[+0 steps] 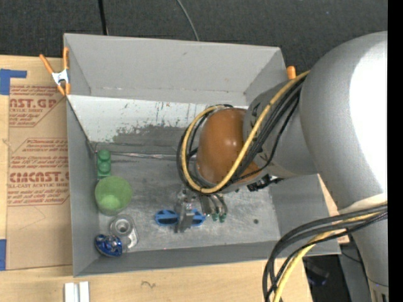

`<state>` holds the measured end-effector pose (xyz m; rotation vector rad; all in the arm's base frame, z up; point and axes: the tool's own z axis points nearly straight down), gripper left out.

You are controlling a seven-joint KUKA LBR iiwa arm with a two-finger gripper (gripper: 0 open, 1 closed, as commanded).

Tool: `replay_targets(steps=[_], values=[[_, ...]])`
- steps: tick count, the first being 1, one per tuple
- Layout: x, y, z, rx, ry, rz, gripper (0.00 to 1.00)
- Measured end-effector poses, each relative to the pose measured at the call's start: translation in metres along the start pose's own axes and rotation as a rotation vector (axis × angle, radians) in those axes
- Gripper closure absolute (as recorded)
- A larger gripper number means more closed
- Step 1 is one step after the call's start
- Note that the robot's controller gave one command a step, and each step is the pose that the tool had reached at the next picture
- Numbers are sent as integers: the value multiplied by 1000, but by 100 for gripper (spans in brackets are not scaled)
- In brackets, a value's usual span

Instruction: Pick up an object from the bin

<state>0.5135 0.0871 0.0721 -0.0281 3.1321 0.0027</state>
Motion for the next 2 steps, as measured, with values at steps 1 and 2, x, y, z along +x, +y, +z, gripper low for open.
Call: replay_targets(steps=[1, 2], values=[[-32, -69, -106, 3, -1, -104, 100], [-32, -58, -191, 2, -3, -107, 100]])
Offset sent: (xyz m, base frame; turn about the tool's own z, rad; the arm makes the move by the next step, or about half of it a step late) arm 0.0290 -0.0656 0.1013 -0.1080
